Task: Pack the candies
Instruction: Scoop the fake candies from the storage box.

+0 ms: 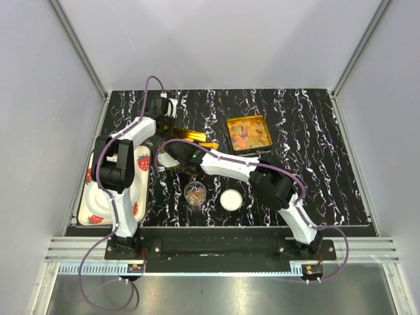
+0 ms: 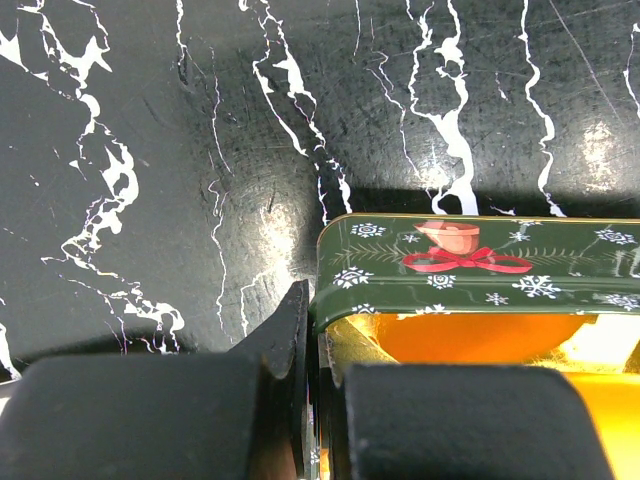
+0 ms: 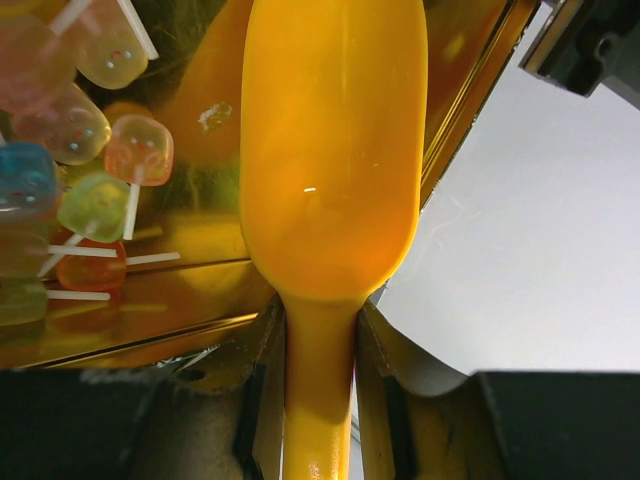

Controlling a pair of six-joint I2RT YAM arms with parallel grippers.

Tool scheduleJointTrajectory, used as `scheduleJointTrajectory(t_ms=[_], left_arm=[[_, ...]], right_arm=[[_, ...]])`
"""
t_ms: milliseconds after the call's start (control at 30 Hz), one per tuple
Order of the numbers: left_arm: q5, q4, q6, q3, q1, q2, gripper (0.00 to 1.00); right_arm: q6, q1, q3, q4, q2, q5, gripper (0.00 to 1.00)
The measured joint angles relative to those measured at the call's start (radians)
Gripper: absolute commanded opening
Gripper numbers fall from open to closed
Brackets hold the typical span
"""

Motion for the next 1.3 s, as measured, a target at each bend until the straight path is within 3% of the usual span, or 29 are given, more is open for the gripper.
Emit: scheduleJointTrajectory(t_ms=[967, 1300], left_arm=[[0.001, 0.001, 0.0, -0.002, 0.002, 0.0, 0.0], [0.001, 0.001, 0.0, -0.002, 0.003, 0.0, 0.0]], right_arm=[[0.103, 0.019, 0.002, 0.018, 0.011, -0.043, 0.0], [0.216, 0.019, 0.045, 0.0, 0.032, -0.055, 0.0]])
